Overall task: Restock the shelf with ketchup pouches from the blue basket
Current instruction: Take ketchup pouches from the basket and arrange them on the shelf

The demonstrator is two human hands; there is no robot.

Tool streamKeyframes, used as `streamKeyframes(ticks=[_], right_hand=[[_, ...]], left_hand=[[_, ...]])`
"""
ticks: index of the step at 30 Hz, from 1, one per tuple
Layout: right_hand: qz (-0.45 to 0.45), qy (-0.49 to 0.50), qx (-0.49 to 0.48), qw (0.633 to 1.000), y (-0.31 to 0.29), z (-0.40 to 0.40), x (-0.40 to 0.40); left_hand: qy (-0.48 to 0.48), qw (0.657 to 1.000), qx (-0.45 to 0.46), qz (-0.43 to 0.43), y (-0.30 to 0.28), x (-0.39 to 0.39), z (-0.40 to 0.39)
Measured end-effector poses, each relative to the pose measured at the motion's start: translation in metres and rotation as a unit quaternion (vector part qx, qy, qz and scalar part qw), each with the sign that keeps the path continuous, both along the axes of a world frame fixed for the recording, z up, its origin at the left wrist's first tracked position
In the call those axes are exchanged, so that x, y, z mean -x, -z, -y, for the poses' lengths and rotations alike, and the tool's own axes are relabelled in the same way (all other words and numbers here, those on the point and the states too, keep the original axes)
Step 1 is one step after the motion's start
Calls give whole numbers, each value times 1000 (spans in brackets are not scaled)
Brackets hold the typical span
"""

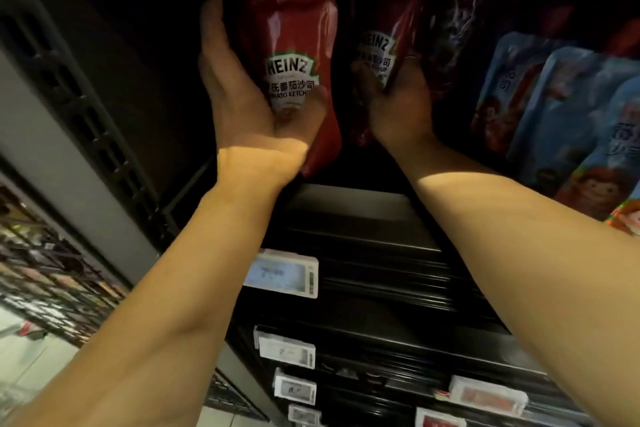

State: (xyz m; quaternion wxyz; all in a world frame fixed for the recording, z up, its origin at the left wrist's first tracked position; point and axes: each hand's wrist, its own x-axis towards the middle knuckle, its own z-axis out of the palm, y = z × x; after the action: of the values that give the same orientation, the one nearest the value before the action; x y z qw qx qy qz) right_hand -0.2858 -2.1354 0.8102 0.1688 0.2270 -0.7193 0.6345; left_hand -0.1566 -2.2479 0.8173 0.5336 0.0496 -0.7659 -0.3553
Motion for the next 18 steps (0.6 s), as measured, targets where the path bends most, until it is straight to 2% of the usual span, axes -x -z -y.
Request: streamKeyframes(ticks=[2, 5, 9, 12, 15, 18], right_hand=[[-6, 8, -11, 1000, 1, -1, 2], [-12, 24, -16, 1000, 2, 2, 2], [-15, 43, -6, 999, 1, -1, 5], [-15, 74, 7, 997, 0, -4, 11], [-19, 92, 5, 996, 1, -6, 17], [-23, 91, -1, 996, 2, -5, 21]], left_hand=[[-82, 993, 69, 56, -1, -10, -15], [-125, 976, 72, 163, 3, -9, -34], [-74, 974, 57, 207, -2, 8, -24], [31, 970, 36, 240, -11, 25, 0], [90, 966, 41, 237, -19, 52, 23], [117, 965, -8, 236, -22, 74, 34]])
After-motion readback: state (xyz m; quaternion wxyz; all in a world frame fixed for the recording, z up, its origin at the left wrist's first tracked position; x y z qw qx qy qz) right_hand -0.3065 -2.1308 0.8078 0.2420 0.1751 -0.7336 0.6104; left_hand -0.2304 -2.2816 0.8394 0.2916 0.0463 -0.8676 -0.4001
